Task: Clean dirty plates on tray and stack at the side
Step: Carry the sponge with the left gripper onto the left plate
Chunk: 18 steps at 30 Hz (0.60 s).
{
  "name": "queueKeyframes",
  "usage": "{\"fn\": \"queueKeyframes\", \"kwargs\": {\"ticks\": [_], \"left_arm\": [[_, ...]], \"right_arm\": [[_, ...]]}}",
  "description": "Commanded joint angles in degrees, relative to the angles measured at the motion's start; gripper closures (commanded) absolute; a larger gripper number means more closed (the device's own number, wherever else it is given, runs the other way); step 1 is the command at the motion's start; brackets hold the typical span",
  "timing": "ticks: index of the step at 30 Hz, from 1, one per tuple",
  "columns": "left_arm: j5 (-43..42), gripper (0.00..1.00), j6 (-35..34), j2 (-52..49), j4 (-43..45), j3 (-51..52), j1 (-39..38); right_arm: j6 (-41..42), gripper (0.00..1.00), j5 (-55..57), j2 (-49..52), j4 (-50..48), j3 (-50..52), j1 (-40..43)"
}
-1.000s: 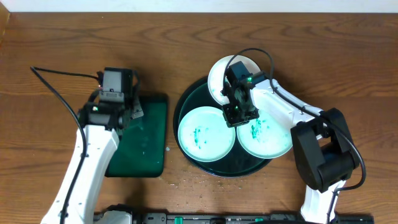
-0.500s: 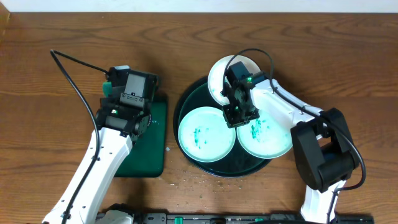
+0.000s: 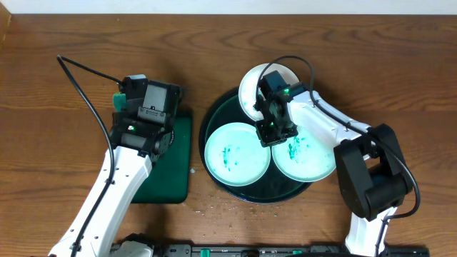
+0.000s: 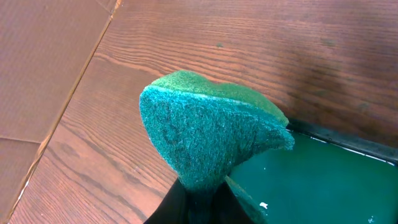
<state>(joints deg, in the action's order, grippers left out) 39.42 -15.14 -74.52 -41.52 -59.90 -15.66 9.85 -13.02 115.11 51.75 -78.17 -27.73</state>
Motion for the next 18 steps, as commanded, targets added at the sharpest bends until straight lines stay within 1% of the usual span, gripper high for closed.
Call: {"fn": "queueKeyframes", "kwargs": {"ticks": [1,4,9,13,18], "left_arm": [[2.4,0.93,0.3,-0.1,0.3,-0.1,-0.2],[1.2,0.93,0.0,-0.1,0.3,-0.1,-0.2],[-9.8,0.93,-0.5,-1.8,0.3,0.0,1.3],[-14.6,0.93,-3.7,-6.4,-0.2,0.1,3.9],[-24.5,0.93,-4.1,-12.1,-0.4,0.1,7.4]], "right_arm": [[-0.7,0.99,-0.9,0.3,0.1,0.2,-0.9],[-0.7,0.99,-0.9,0.3,0.1,0.2,-0.9],[-0.7,0.99,-0.9,0.3,0.1,0.2,-0.9],[-0.7,0.99,-0.9,0.3,0.1,0.2,-0.9],[-0.7,0.99,-1.0,0.3,0.5,0.2,-0.9]]}}
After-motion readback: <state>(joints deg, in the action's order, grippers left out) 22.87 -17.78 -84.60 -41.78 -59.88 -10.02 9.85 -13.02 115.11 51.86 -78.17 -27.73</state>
